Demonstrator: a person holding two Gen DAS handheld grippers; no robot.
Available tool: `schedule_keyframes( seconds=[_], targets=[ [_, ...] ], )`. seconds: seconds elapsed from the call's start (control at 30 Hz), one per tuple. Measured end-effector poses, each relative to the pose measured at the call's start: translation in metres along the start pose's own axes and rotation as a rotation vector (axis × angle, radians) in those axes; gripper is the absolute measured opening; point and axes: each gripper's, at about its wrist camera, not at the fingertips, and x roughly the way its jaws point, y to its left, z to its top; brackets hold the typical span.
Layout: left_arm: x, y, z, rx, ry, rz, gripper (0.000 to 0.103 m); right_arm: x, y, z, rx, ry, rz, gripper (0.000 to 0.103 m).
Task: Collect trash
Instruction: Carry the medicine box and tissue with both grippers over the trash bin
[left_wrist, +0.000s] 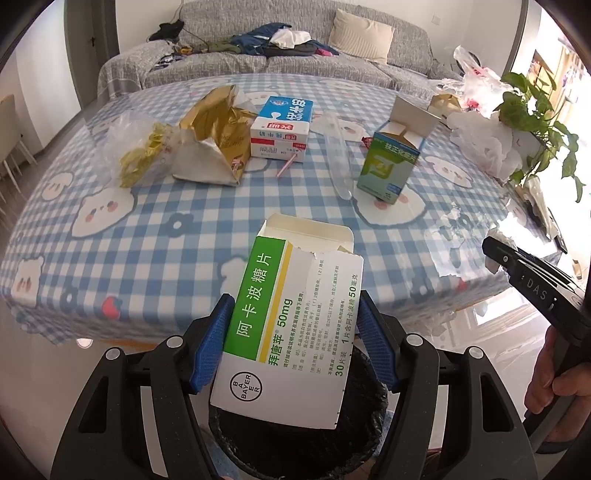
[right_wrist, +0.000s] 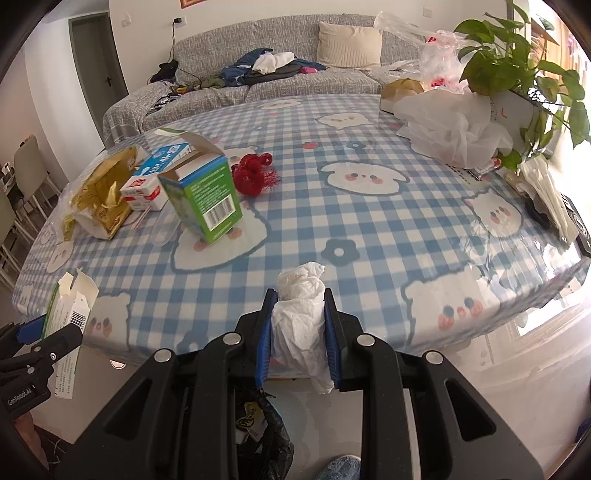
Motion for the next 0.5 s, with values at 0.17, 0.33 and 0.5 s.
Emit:
schedule_keyframes(
  seconds=[0.17,0.33,0.5],
  targets=[
    [-0.010,0.001,-0.022,0.002,-0.002,0.003,0.065,-0.015,0.004,-0.019,-0.013,-0.016,0.006,0.023],
    [-0.019,0.002,-0.041,0.003,-0.002,0.005,0.065,-0.025,0.003,-0.048,-0.017,-0.008,0.009,0.023],
    [-0.021,0.002,-0.065,-0.001,0.013,0.003,0.065,-0.032,-0.002,-0.070,0.002,0.004,0.011,0.023]
  ],
)
